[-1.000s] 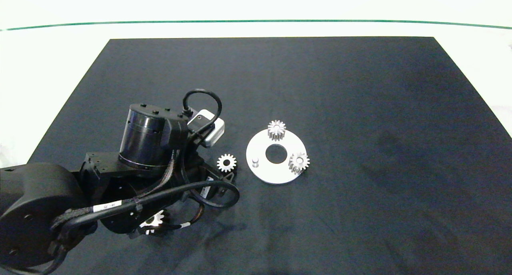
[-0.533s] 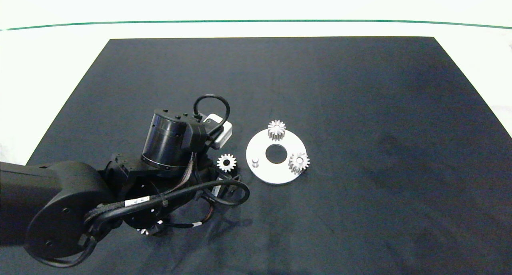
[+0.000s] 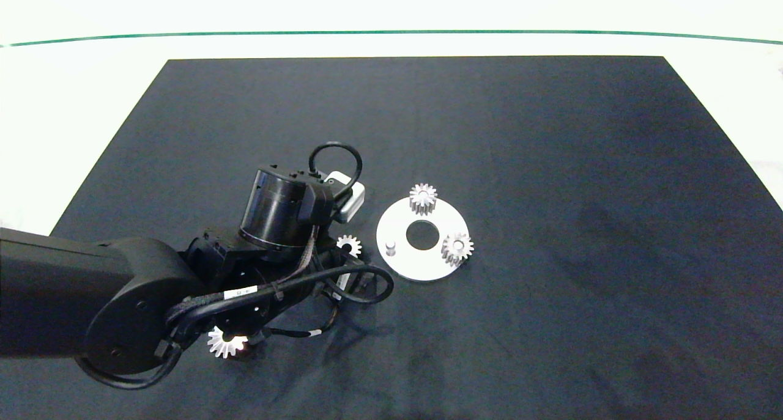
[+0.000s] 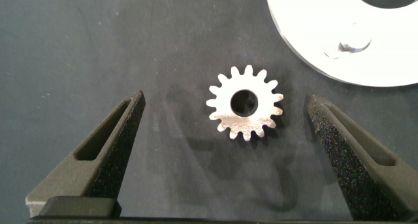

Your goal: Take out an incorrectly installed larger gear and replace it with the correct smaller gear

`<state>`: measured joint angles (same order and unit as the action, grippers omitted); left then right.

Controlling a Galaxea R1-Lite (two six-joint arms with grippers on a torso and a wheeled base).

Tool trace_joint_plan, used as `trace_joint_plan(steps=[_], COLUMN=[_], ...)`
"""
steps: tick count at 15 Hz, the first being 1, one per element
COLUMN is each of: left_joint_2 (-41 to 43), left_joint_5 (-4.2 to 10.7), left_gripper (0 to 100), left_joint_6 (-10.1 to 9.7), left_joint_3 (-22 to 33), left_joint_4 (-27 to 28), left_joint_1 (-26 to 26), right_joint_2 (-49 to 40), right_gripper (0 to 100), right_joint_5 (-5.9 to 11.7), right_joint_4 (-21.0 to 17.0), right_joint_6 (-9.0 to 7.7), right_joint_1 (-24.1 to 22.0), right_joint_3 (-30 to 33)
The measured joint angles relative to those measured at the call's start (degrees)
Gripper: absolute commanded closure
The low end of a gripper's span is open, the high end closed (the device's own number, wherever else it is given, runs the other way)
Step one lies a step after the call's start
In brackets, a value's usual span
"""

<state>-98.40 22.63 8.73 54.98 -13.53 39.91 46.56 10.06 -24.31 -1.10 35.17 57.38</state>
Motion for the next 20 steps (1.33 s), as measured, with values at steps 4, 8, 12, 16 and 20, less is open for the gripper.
trace_joint_plan(steps=[4, 8, 12, 16, 20], left_joint_2=[-0.71, -1.07, -1.68, -2.15, -2.32], left_joint_5=[0.0, 0.0, -0.02, 0.0, -0.02], left_gripper=[10, 19, 26, 34, 43], left_joint_6=[-0.13, -1.97, -2.62, -2.61, -2.69], left_joint_3=[0.52, 3.1, 4.91, 5.11, 5.08], left_joint_4=[0.44, 4.94, 5.96, 5.96, 5.94], left_joint_1=[-0.12, -0.12, -0.01, -0.01, -0.06], right_joint_2=[-0.04, -0.06, -0.06, -0.06, -0.17], right_gripper=[0, 0, 0, 0, 0], right_joint_5=[0.0, 0.0, 0.0, -0.02, 0.0], right_joint_4=[0.0, 0.0, 0.0, 0.0, 0.0], right_joint_6=[0.05, 0.06, 0.06, 0.06, 0.06], right_joint_1=[-0.13, -0.13, -0.13, -0.13, -0.13], right_joint_3=[0.0, 0.0, 0.0, 0.0, 0.0])
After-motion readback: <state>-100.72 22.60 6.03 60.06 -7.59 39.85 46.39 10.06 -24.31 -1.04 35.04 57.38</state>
